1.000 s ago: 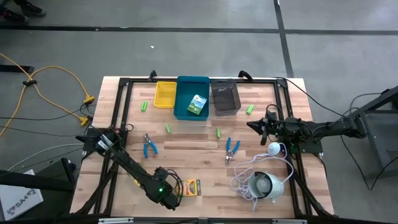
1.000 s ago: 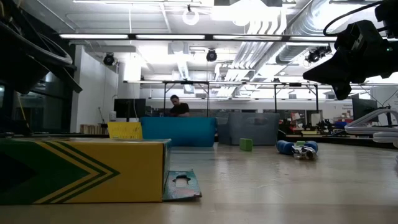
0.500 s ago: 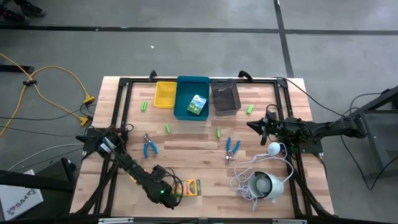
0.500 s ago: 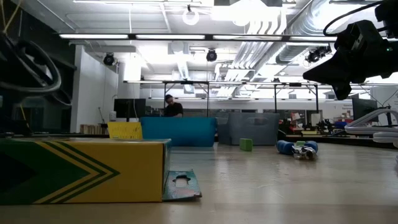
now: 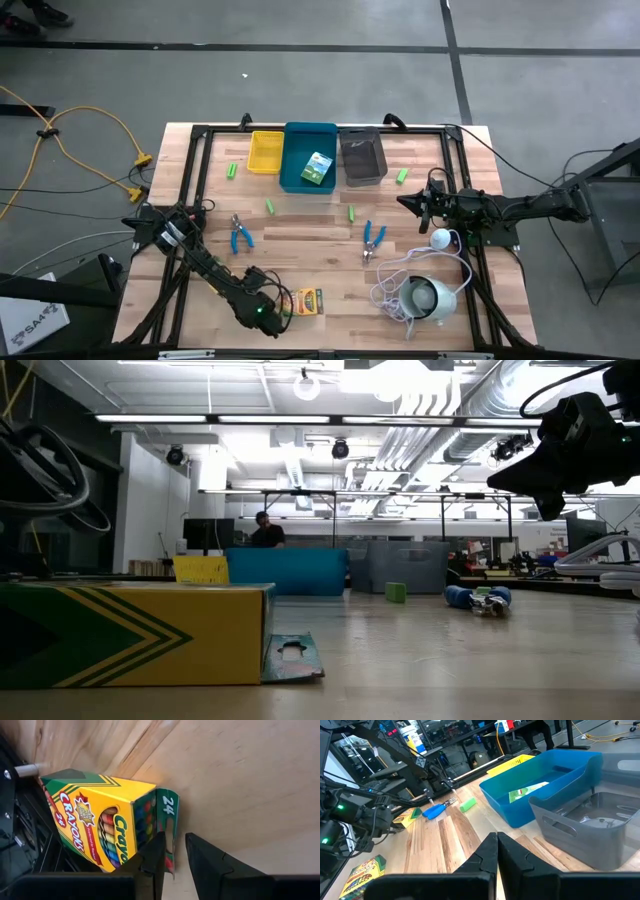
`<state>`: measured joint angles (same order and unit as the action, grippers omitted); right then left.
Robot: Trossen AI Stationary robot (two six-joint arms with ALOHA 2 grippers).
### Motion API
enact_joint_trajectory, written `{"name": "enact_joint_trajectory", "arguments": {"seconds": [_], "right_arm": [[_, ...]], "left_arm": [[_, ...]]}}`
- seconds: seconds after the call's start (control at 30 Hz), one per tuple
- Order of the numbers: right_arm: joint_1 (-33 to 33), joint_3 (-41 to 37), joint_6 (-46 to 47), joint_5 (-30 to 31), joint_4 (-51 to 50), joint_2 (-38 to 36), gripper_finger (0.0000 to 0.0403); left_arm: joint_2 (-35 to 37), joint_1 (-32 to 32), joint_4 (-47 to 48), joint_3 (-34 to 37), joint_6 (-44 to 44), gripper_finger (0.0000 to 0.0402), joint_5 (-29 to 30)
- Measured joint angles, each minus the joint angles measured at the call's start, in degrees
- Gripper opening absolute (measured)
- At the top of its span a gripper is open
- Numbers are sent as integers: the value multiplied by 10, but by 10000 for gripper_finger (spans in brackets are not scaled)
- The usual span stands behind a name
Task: Pick & Place School Supplies
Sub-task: Put the crayon box into the blue bin
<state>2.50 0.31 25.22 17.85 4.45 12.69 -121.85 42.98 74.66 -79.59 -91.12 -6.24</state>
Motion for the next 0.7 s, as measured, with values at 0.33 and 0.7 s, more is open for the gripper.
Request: {"name": "enact_joint_trajectory", "arguments": {"seconds": [0.33, 0.7], "right_arm": [[0, 0, 0, 0, 0, 0, 3], [0, 0, 0, 0, 0, 0, 3]], "left_arm": [[-5, 0, 0, 0, 1, 80, 6], [-14, 1, -4, -1, 4, 80, 23]]}}
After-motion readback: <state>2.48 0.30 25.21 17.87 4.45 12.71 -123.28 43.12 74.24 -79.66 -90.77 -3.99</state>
